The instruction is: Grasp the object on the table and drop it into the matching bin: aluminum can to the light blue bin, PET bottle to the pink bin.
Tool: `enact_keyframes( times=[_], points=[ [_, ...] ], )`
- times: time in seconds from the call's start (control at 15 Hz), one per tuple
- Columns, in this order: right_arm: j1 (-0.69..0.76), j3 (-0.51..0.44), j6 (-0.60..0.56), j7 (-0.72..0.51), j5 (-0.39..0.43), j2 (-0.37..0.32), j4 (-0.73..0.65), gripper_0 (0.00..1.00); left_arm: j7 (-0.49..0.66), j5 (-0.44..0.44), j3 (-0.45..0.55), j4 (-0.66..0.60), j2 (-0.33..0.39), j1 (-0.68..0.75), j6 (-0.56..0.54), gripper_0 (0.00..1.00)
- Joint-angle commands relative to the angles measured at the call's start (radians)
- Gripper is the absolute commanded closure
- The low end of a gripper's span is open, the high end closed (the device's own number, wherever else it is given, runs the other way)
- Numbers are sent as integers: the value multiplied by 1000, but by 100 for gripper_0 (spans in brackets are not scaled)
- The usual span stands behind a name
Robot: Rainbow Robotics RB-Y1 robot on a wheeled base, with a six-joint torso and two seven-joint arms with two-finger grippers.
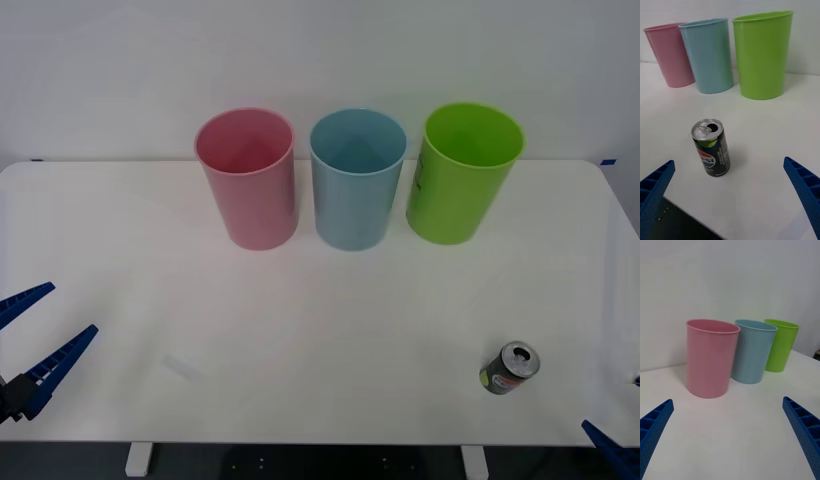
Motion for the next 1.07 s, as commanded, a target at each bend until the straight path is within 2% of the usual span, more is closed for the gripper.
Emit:
enact_keyframes(
  times=[0.07,0.33,0.53,0.73,1.07],
  points=[
    [-4,28,0,0,0,0,43,0,0,0,0,0,0,0,0,0],
    [-24,82,0,13,-6,0,92,0,0,0,0,0,0,0,0,0],
    [-42,105,0,91,-14,9,120,0,0,0,0,0,0,0,0,0],
    [-73,119,-2,117,-14,20,169,0,0,0,0,0,0,0,0,0],
    [-150,126,0,161,16,75,236,0,0,0,0,0,0,0,0,0]
  ],
)
